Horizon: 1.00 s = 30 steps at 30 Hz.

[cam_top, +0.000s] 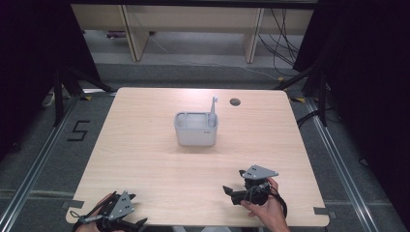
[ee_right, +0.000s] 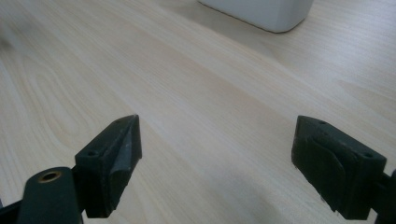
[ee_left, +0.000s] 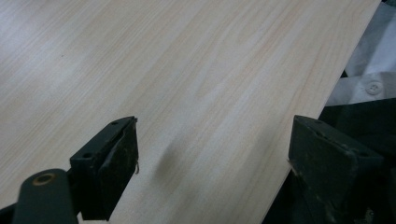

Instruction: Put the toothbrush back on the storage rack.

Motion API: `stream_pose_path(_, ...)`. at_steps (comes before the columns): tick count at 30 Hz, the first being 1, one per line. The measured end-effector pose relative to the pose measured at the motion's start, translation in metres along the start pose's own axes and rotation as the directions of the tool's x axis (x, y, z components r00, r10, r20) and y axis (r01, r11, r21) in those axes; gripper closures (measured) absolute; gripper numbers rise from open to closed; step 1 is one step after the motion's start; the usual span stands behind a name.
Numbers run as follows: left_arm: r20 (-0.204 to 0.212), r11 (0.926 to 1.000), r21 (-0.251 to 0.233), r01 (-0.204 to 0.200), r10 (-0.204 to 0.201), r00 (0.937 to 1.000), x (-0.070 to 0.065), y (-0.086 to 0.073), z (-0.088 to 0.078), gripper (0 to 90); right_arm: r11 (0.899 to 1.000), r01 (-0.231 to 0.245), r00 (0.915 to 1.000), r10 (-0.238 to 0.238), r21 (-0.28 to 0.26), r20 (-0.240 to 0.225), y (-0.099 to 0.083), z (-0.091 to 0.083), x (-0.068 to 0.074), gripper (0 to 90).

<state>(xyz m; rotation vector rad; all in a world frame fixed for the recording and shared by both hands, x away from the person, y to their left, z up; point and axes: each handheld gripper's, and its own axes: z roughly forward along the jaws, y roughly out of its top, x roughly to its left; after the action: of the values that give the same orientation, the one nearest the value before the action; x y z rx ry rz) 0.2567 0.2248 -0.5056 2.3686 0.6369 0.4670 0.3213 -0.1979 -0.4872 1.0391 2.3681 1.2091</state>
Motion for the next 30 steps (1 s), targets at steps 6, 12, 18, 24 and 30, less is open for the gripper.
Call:
stream_pose_path(6,0.000,1.0000,0.000,-0.002,0.002,1.0000,0.000,0.000,0.000,15.7,1.000,-0.002,1.0000,0.002,0.012,0.010,-0.004,-0.002,0.002,16.9)
stream_pose_path(12,0.005,0.9999,0.004,-0.013,0.013,0.9999,0.001,0.000,-0.001,15.7,0.999,0.000,1.0000,-0.001,0.035,0.010,-0.008,-0.005,0.005,16.8)
stream_pose_path(18,0.000,1.0000,0.001,-0.008,0.008,1.0000,0.000,0.000,0.000,15.7,0.998,0.015,0.9998,-0.016,0.055,0.014,-0.012,-0.007,0.005,16.7)
stream_pose_path(24,0.001,1.0000,0.003,-0.008,0.008,1.0000,0.000,0.000,0.000,15.7,0.997,0.015,0.9998,-0.016,0.071,0.012,-0.016,-0.010,0.007,16.7)
stream_pose_path(30,0.000,1.0000,0.002,-0.007,0.007,1.0000,0.000,0.000,0.000,15.8,0.997,0.007,0.9999,-0.008,0.077,0.008,-0.019,-0.013,0.008,16.7)
